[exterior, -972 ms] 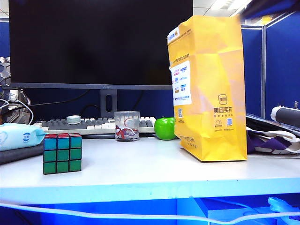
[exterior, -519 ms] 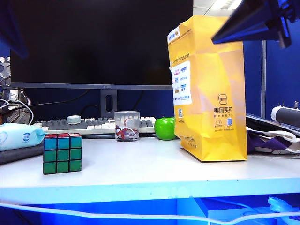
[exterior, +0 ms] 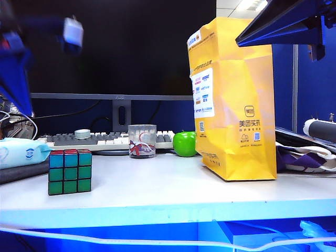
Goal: Pick up the Rubik's Cube and throw it into the yellow paper bag.
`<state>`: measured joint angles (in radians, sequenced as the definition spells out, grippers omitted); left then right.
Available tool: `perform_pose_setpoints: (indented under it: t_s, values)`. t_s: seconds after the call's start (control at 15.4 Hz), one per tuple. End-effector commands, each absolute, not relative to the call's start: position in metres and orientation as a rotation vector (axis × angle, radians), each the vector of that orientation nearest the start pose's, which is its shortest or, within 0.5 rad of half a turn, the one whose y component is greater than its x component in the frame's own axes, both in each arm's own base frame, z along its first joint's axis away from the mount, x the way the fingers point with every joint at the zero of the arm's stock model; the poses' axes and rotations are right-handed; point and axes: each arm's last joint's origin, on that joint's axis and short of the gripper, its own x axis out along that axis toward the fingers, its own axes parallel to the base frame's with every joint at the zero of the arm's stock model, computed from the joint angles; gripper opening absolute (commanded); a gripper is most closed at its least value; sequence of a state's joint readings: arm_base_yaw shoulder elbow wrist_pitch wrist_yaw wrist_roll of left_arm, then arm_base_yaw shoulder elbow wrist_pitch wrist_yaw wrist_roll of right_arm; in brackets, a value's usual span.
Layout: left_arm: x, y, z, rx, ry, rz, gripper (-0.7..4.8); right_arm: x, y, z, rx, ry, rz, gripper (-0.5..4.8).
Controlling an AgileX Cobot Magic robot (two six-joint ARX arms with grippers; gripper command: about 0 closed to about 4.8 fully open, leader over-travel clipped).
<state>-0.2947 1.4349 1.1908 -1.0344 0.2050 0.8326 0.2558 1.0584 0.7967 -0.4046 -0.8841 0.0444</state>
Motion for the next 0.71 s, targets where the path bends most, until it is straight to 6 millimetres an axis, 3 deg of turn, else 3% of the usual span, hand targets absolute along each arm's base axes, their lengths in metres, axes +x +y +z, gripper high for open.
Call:
perform_pose_setpoints:
  t_s: [0.06, 0.19, 0.39, 0.71]
  values:
    - [0.262, -0.088, 0.264, 0.717, 0.994, -0.989, 2.36, 0.197, 0.075, 0.277, 0.240, 0.675, 1.106, -0.01]
    - [0.271, -0.099, 0.265, 0.692, 0.899, -0.980, 4.79, 0.196, 0.075, 0.277, 0.244, 0.685, 1.110, -0.01]
    - [0.275, -0.111, 0.266, 0.766, 0.848, -0.922, 4.79, 0.195, 0.076, 0.278, 0.263, 0.675, 1.178, -0.01]
    - [0.280, -0.127, 0.233, 0.790, 1.030, -0.944, 4.79, 0.194, 0.076, 0.279, 0.271, 0.663, 1.233, -0.01]
